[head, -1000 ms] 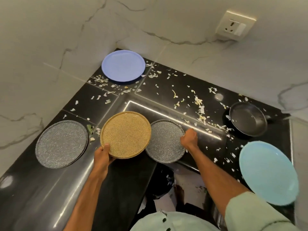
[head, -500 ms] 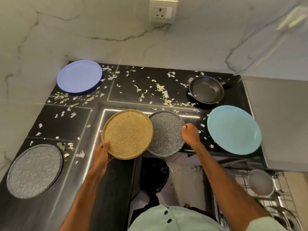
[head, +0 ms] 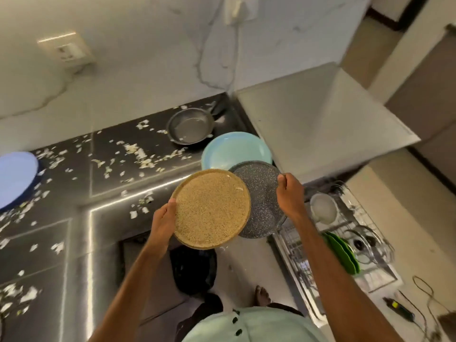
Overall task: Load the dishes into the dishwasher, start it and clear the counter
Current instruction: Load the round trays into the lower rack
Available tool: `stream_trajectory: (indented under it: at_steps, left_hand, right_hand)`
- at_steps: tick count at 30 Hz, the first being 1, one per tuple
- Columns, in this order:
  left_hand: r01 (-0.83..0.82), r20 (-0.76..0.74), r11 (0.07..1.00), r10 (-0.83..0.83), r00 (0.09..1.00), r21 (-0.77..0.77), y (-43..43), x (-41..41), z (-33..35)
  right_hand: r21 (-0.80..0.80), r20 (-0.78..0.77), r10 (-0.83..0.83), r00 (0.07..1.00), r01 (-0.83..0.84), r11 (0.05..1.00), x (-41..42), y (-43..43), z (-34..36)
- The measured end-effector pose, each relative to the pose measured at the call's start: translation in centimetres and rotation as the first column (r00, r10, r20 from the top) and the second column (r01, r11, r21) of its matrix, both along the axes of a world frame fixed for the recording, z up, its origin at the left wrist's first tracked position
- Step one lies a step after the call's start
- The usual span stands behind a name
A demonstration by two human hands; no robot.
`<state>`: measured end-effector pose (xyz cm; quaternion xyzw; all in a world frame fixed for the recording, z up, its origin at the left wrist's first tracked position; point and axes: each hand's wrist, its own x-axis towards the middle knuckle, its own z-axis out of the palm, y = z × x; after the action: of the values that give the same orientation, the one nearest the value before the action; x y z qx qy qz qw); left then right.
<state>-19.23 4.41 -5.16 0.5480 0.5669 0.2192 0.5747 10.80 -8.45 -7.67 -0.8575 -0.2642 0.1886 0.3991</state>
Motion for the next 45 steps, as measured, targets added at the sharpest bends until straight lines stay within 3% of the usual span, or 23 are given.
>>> stream_trajectory:
  at_steps: [7,11,17,23,30,34,36,38,45]
  left_hand:
    - [0.395,0.012,0.918,-0.395,0.918,0.042,-5.3,15.6,-0.5]
    - [0.579,-0.044,0.81,-0.577,0.815,0.094,-7.6,23.8,-1.0]
    - [0.781,-0.166,0.625,-0.768,0.619,0.017,-9.9,34.3,-3.5]
    - [0.944,-0.421,0.294,-0.845,0.331,0.151,-12.3,44.0,-6.5]
    - [0.993,-0.679,-0.114,-0.732,-0.056,0.041,-13.1,54.4,-14.1]
    - [0.993,-0.658,-0.113,-0.746,-0.103,-0.027,-14.3,58.0,-19.5]
    - [0.995,-0.572,-0.063,-0.815,-0.097,-0.078,-14.8,59.5,-22.5]
    - [0.996,-0.584,-0.016,-0.81,-0.064,-0.087,-15.2,60.8,-26.0]
    - [0.991,-0.748,-0.124,-0.653,-0.122,-0.053,-15.4,66.0,-38.6]
  right_hand:
    - [-0.034,-0.017,-0.346,0.938,0.346,0.938,8.5,-14.1,-0.5]
    - [-0.024,-0.051,-0.522,0.852,0.521,0.853,11.0,-19.8,-1.3]
    - [-0.102,-0.095,-0.679,0.728,0.672,0.734,13.7,-25.2,-3.9]
    - [-0.29,-0.206,-0.792,0.574,0.737,0.61,18.1,-27.2,-8.9]
    - [-0.36,-0.18,-0.877,0.445,0.8,0.48,24.2,-26.2,-15.6]
    - [-0.341,-0.134,-0.927,0.35,0.862,0.375,27.3,-25.9,-20.5]
    - [-0.352,-0.135,-0.937,0.322,0.868,0.35,28.7,-25.9,-23.6]
    - [-0.36,-0.157,-0.939,0.304,0.868,0.342,30.1,-25.9,-26.9]
    - [-0.267,-0.148,-0.92,0.363,0.881,0.39,35.0,-24.5,-34.9]
